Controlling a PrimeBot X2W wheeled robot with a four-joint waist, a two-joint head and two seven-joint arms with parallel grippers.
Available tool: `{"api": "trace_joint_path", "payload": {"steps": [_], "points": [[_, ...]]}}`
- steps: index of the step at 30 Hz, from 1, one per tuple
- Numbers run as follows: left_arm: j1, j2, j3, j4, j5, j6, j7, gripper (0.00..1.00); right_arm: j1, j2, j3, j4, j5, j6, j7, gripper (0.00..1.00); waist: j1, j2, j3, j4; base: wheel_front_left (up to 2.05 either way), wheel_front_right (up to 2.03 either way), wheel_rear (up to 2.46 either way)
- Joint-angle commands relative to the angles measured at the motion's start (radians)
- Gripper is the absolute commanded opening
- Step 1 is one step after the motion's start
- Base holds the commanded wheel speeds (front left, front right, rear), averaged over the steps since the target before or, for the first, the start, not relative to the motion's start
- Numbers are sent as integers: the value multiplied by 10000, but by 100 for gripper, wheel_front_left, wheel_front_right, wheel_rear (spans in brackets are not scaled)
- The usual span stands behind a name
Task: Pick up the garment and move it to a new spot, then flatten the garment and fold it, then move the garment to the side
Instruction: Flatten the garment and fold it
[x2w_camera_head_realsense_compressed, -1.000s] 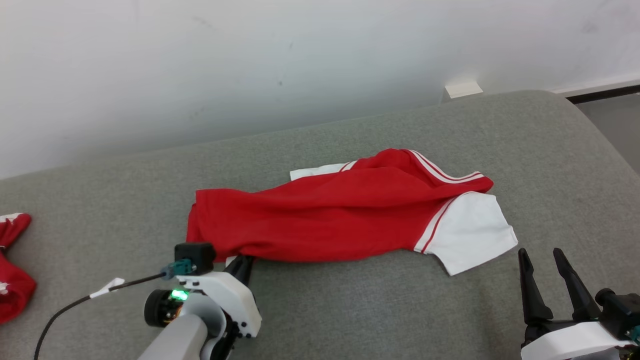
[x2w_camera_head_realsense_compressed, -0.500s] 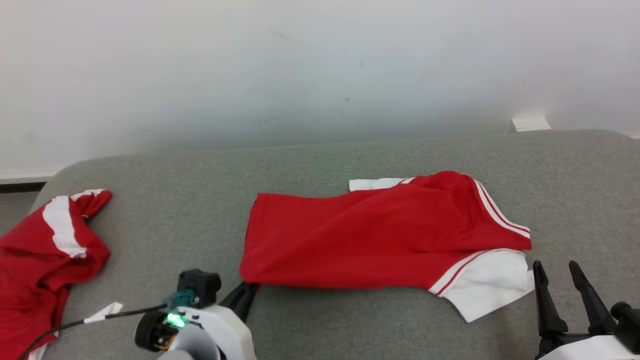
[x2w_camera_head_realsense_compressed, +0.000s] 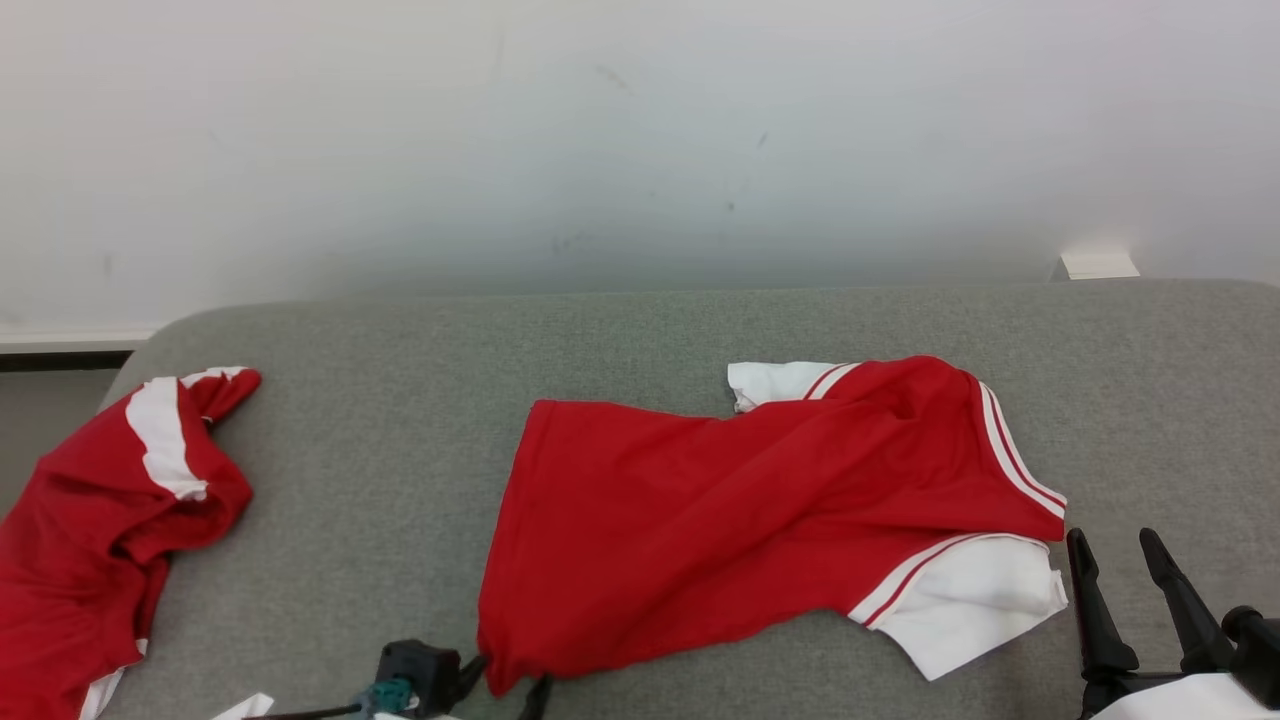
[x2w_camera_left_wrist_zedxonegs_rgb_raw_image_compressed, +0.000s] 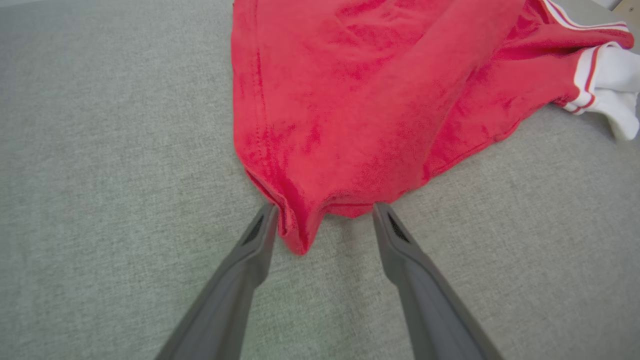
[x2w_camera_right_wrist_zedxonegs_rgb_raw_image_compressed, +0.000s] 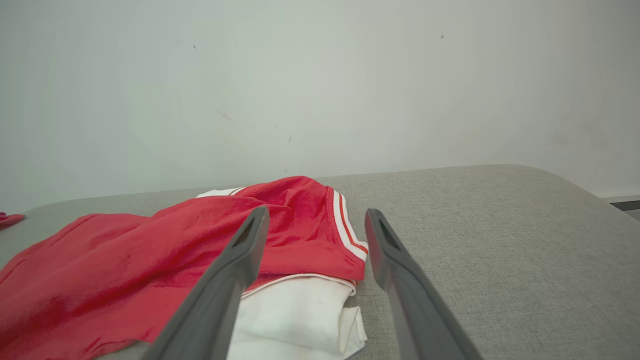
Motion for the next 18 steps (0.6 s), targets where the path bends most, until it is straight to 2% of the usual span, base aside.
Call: {"api": "trace_joint_path", "payload": {"steps": [1,11,18], "points": [[130,-63,60,39,-110,54,-166,100,85,-95,-6,-56,-72,-21,12,100,0,0,-38,-58,0,0,0],[611,-142,1254,-610,-547,670,-2192,100,273,-50,-72,-168,-82,-21,0,100,0,0,-224,-454,0,0,0],[955,-84,2110,-1304,-470,1007,-2889,100,464,-31,-66,-284,-38,-21,-33,100,0,0,-283,-714,0,0,0]]}}
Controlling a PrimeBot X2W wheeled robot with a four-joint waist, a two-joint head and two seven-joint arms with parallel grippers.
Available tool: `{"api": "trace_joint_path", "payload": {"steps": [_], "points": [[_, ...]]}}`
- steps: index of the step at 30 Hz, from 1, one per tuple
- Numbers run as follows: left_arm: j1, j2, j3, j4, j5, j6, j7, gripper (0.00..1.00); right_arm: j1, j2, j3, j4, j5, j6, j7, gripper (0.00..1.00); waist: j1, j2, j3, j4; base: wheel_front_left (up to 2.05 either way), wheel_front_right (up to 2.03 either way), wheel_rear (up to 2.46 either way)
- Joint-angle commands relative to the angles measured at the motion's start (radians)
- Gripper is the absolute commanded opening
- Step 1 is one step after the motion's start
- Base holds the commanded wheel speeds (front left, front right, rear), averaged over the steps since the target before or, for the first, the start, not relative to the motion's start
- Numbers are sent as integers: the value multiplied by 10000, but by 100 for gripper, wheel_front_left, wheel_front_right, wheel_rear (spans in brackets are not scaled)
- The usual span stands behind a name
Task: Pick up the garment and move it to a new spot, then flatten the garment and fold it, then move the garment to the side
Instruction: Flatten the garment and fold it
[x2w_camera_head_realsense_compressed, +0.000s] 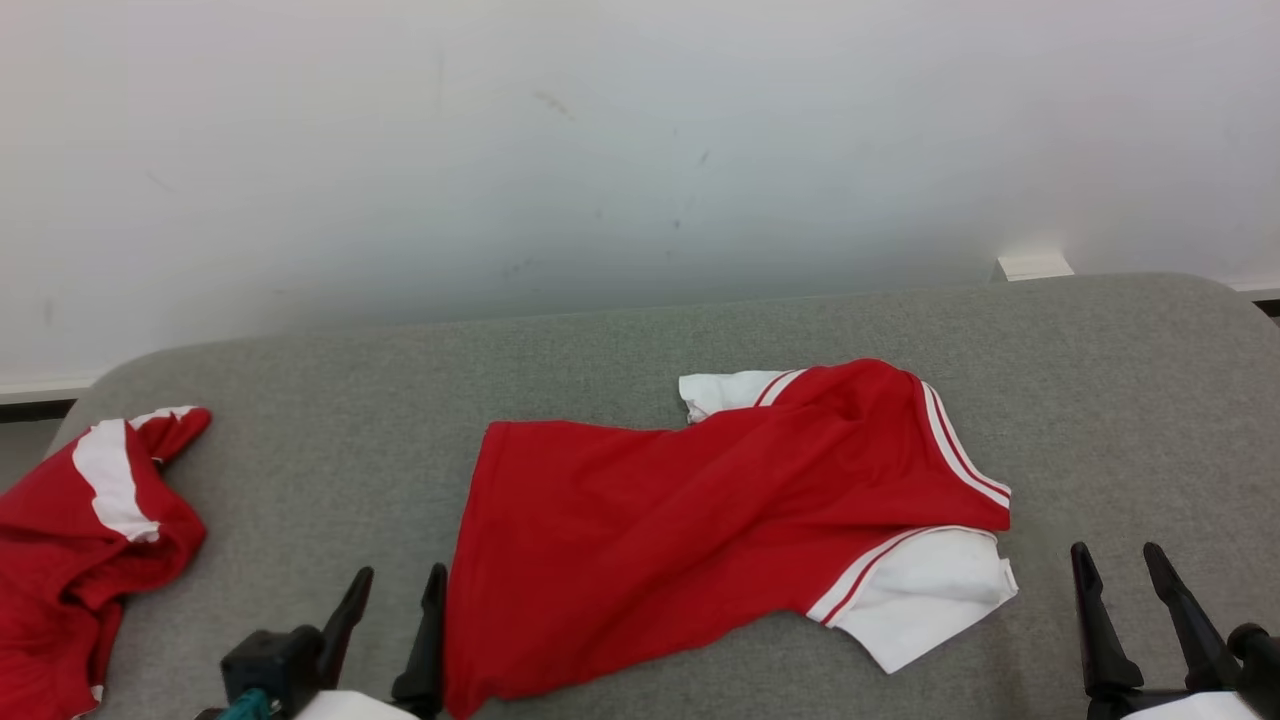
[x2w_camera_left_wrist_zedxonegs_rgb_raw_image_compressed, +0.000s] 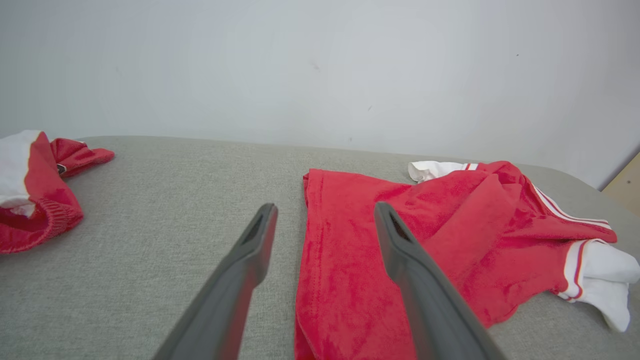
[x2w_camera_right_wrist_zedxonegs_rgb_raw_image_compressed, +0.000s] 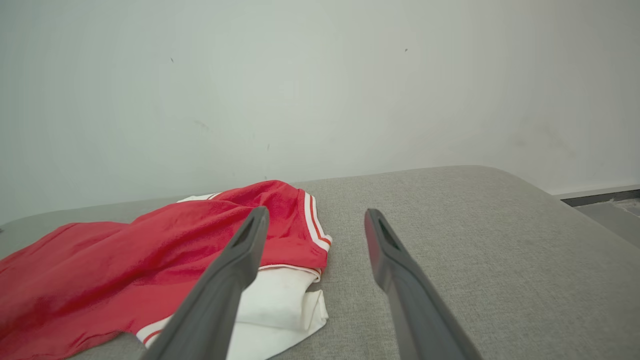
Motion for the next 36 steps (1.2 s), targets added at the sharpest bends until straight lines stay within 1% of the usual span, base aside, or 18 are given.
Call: {"api": "trace_joint_path", "payload": {"steps": [1,5,7,12,15,19,22,26,27,30,36], "points": [[226,-10,206,-128,85,54,-87,100,229,-14,-52,-67,-9,-21,-66,100,0,0,-8,-47,0,0,0],[603,-249,725,-320,285,-14,-141,100,432,-13,-120,-104,-42,-21,-126,100,0,0,-2,-113,0,0,0],[798,-414,970,-362,475,-127,-147,100,499,-4,-91,-33,-92,-21,-145,100,0,0,6,-154,0,0,0],[1058,-847,1441,-363,847,-474,-151,100,493,25,50,259,-20,-21,-26,100,0,0,-5,-180,0,0,0],[988,-1043,1603,-233,1077,-743,-146,100,275,-81,265,521,60,-21,198,100,0,0,-19,-113,0,0,0],[899,-1248,1718,-110,1306,-1021,-145,100,-206,-269,708,1177,110,-21,825,100,0,0,2,65,0,0,0],[867,-1311,1773,-25,1456,-1151,-146,100,-660,-376,1009,1951,193,-21,1531,100,0,0,46,255,0,0,0],[749,-1391,1810,115,1644,-1331,-146,100,-1174,-286,1273,2970,576,-21,2551,100,0,0,123,564,0,0,0],[749,-1391,1810,115,1644,-1331,-146,100,-1174,-286,1273,2970,576,-21,2551,100,0,0,123,564,0,0,0],[712,-1452,1859,193,1711,-1402,-146,100,-1336,-106,1489,3401,1034,-21,2846,100,0,0,167,811,0,0,0],[650,-1498,1957,276,1781,-1514,-147,100,-1458,237,1634,4107,1916,-21,3095,100,0,0,299,1133,0,0,0]]}}
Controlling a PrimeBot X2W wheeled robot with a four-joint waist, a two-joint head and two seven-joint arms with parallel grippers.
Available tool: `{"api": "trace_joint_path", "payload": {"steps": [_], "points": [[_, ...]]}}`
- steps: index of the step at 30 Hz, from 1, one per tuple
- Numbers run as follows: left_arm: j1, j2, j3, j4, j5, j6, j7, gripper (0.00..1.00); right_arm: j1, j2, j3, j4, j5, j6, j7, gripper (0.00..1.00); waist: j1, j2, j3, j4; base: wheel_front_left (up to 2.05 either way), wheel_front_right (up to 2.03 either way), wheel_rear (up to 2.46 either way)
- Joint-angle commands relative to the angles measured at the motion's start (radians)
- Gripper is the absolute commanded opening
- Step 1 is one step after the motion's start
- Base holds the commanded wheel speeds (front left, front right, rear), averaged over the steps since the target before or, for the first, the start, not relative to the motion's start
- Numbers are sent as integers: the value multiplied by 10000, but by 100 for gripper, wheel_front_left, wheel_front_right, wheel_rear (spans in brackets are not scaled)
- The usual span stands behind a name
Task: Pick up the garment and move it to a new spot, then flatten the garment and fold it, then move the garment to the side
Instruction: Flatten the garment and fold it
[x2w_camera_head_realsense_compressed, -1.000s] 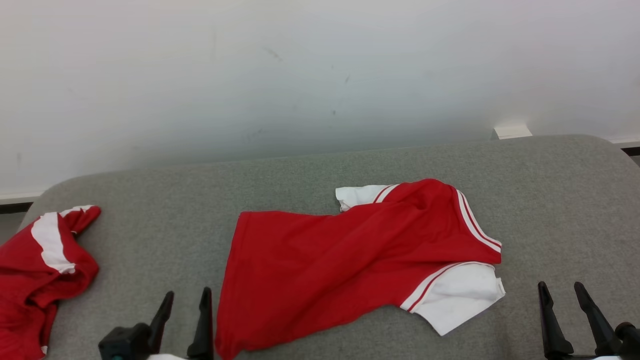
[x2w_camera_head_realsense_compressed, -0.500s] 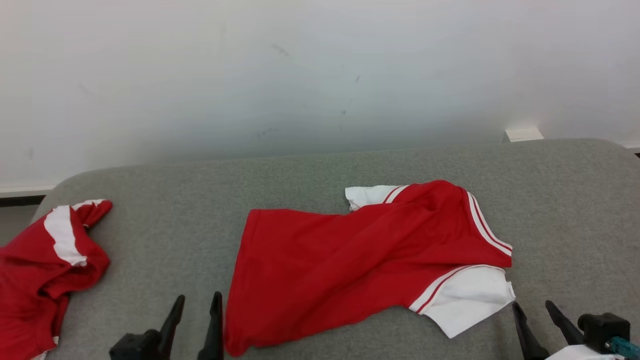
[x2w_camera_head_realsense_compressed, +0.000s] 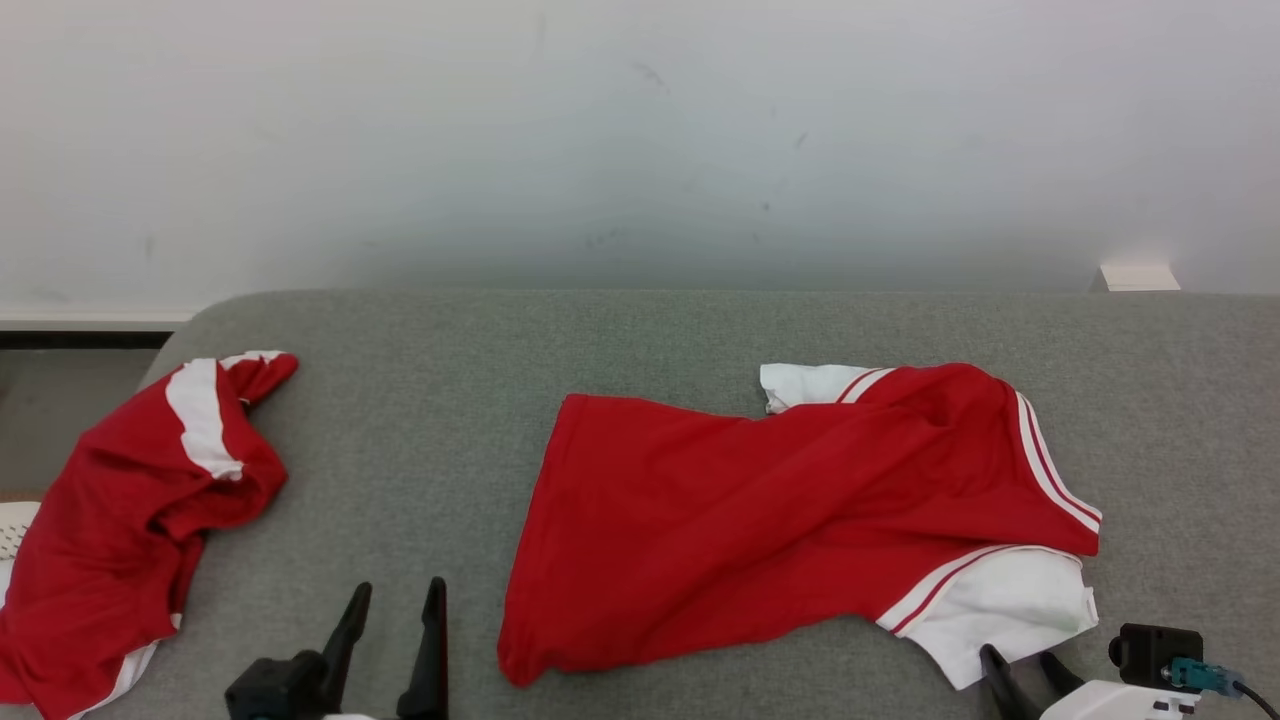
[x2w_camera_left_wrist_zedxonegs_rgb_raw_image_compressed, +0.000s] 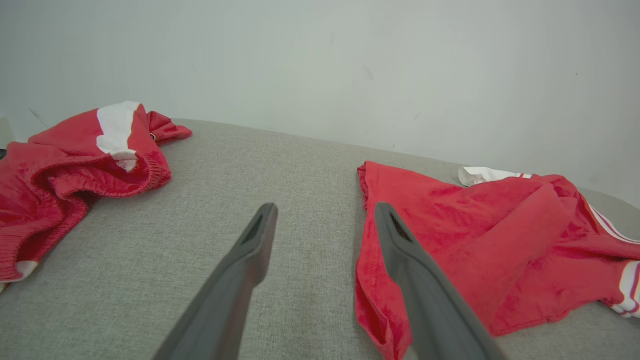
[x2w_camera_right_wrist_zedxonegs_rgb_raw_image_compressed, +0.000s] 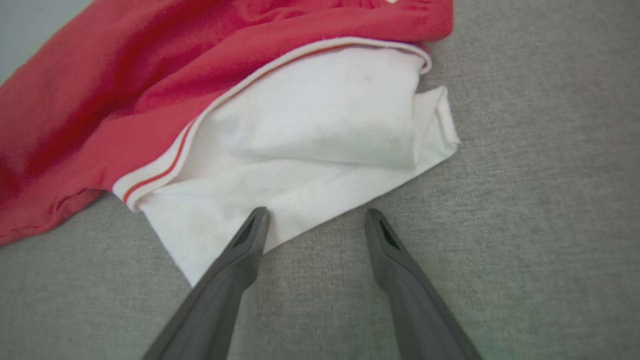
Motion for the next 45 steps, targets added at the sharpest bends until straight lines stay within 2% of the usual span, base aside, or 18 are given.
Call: {"api": "trace_joint_path", "payload": {"steps": [1,7,8,9,10,11,16,21,27,32,33,34,35,36,41,45], "points": [[-89,10,50,15,46,-28,-3,100,5,81,67,239,153,-21,101,100,-1,0,38,70,0,0,0],[-167,-30,108,152,127,-96,-3,100,-157,393,476,690,953,18,173,99,-1,0,41,177,0,0,0],[-176,-41,114,171,137,-106,-3,100,-184,407,560,732,1064,19,136,67,-1,0,33,182,0,0,0],[-181,-45,120,189,146,-122,-3,100,-210,410,642,772,1163,19,105,44,-1,0,21,182,0,0,0],[-179,-52,131,203,151,-137,-3,100,-242,399,720,791,1258,22,22,25,-1,0,6,179,0,0,0],[-172,-58,141,215,154,-150,-3,100,-283,356,781,797,1316,24,-85,0,-1,0,-12,174,0,0,0],[-100,-112,158,291,166,-185,-3,100,-449,86,1072,798,1569,-7,-474,0,-1,0,-108,115,0,0,0],[0,-142,223,354,150,-233,-3,100,-87,-433,1598,113,1670,-8,-419,0,-1,0,-173,-5,0,0,0],[134,-218,292,385,154,-238,-4,100,681,-897,1699,-1323,2028,-8,273,0,-1,0,-259,-281,0,0,0],[147,-238,284,466,179,-265,-4,100,1293,-964,1658,-2277,1825,-8,1180,0,-1,0,-289,-516,0,0,0],[130,-244,275,485,189,-257,-4,100,1372,-918,1616,-2422,1777,-8,1296,9,-1,0,-290,-554,0,0,0],[111,-253,266,499,199,-260,-4,100,1461,-863,1550,-2517,1737,-8,1415,45,-1,0,-287,-590,0,0,0],[94,-255,256,518,203,-271,-4,100,1572,-811,1525,-2568,1645,-8,1582,61,-1,0,-290,-624,0,0,0],[80,-253,250,533,203,-289,-4,100,1665,-757,1500,-2651,1571,-8,1725,100,-1,0,-295,-656,0,0,0],[67,-195,237,581,243,-349,-4,100,2025,-699,1051,-3314,1280,-8,2096,100,-1,0,-348,-798,0,0,0],[49,-101,324,517,233,-317,-4,100,2446,-782,512,-4382,1013,-8,2226,100,-1,0,-422,-868,0,0,0]]}}
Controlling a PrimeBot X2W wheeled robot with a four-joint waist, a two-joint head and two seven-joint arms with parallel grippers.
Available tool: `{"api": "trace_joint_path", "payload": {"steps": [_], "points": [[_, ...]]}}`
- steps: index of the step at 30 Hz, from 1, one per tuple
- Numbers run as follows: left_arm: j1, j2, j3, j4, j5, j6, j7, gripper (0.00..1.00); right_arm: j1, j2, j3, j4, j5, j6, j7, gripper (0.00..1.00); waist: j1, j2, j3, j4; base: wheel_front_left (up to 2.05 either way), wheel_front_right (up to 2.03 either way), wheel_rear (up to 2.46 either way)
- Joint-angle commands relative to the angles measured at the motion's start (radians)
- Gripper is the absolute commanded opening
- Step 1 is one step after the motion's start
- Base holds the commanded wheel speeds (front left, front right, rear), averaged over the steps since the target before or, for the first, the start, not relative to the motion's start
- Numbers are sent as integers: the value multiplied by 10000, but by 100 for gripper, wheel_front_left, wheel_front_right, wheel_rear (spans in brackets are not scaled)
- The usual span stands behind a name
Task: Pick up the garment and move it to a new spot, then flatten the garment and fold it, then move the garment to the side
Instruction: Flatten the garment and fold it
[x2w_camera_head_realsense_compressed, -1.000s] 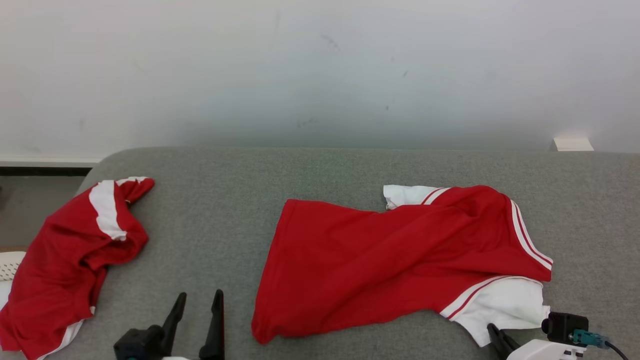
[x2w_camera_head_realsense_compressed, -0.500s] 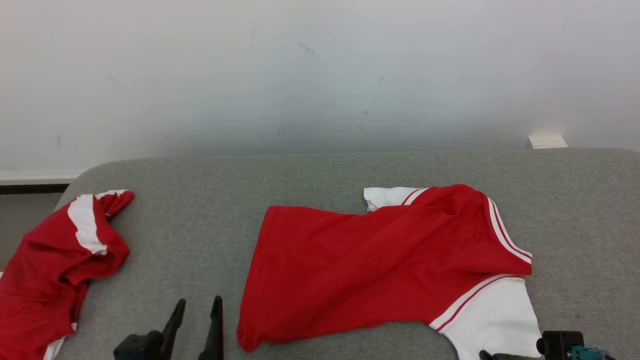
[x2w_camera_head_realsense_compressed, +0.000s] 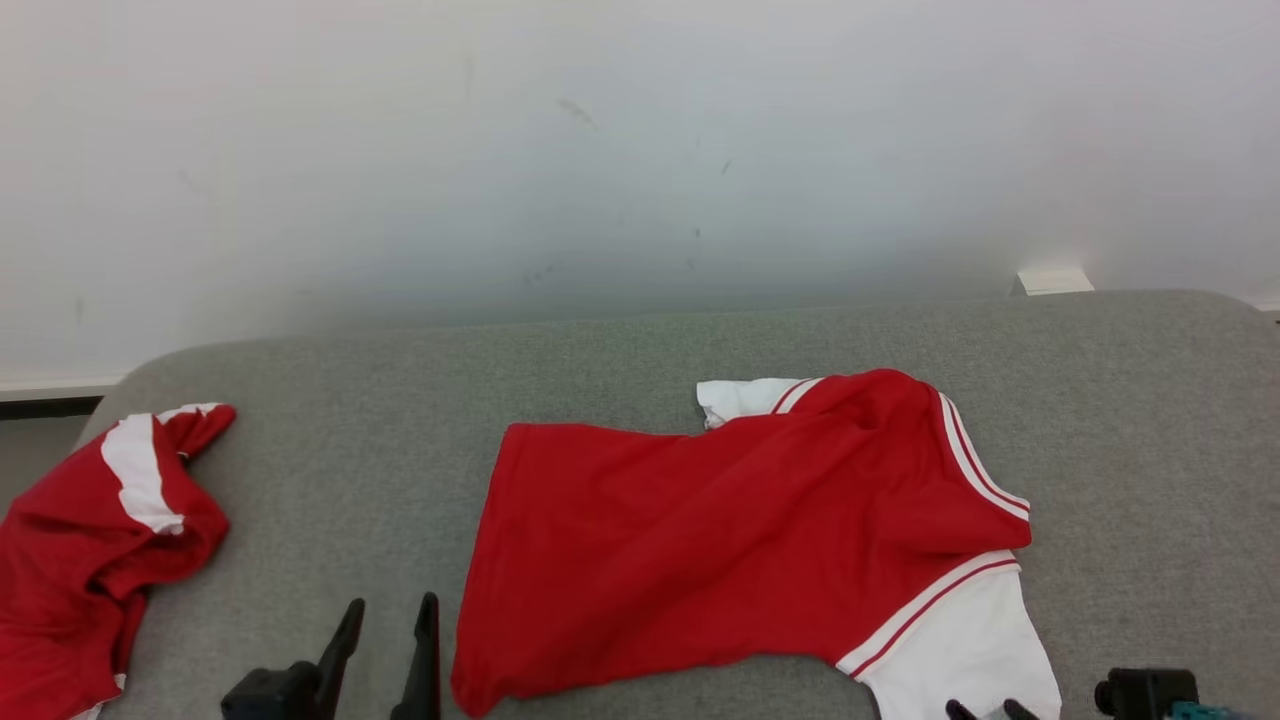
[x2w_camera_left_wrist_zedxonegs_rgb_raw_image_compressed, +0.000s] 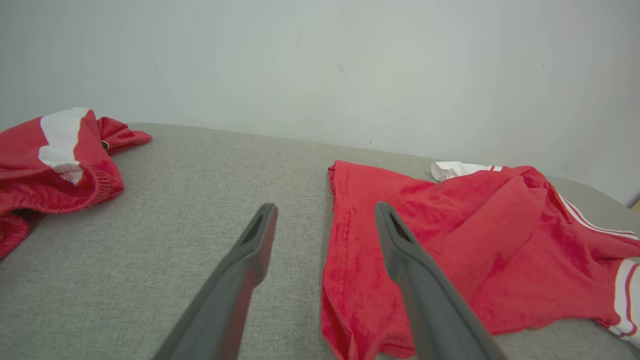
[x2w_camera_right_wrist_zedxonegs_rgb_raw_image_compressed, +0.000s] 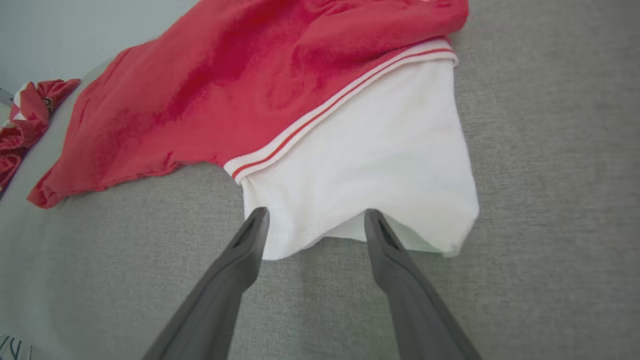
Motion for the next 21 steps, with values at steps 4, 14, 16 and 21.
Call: {"api": "trace_joint_path", "payload": {"steps": [4,14,16,21], "points": [[73,166,167,-143,95,31,-4,100,363,53,-895,-1602,-161,7,-83,100,-1,-1,-83,-133,0,0,0],[-219,208,489,-651,151,84,-4,100,-144,224,-2154,-3713,-1346,7,-1802,100,-1,-1,-117,-223,0,0,0],[-366,191,559,-694,198,118,-4,100,-266,321,-2279,-3869,-1733,7,-2408,100,-1,-1,-134,-172,0,0,0],[-445,138,725,-728,269,107,-4,100,-392,329,-2349,-3931,-2585,7,-3811,100,-1,-1,-159,-171,0,0,0]]}}
